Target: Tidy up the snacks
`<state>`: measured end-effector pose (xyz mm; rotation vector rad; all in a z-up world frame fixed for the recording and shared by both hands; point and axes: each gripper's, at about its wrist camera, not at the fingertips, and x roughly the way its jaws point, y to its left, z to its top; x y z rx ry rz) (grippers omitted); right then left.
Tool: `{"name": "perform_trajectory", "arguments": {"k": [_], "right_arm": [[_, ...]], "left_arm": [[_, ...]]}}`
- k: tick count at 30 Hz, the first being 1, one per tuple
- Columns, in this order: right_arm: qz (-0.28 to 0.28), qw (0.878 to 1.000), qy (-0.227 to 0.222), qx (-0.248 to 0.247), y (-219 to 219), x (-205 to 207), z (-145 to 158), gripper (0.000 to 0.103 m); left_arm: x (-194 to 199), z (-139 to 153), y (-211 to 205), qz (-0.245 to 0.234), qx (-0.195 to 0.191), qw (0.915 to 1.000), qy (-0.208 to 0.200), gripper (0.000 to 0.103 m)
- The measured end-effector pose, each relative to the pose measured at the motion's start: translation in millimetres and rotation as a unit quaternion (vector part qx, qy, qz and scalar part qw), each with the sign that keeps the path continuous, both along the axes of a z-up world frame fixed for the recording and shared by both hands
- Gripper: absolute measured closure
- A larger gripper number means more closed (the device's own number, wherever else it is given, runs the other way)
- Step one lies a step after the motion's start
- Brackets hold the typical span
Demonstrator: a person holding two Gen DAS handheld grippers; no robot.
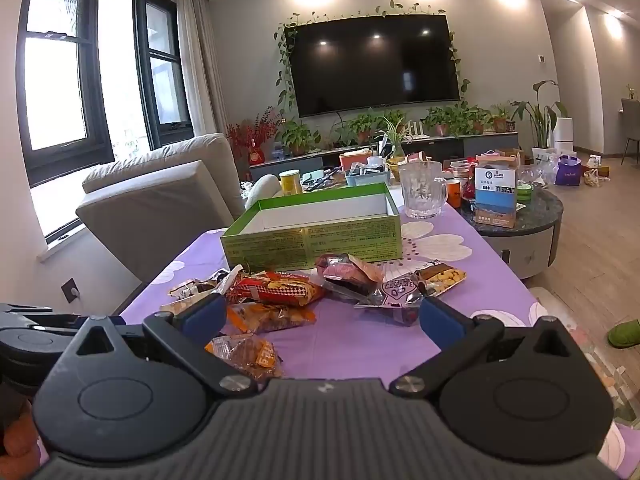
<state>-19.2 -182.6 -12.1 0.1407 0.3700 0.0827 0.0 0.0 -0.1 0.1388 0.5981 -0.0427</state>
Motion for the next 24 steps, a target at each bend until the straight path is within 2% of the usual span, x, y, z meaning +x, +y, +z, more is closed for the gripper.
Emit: {"name": "perform_trajectory", "arguments": {"k": [24], "right_arm": [[-0.005, 1.0, 0.009, 0.008, -2.7, -4.0, -5.1, 0.044]], "left_arm": [[-4.6, -7.7, 1.1, -0.001, 0.002, 1.0, 0.0, 0.07]]}}
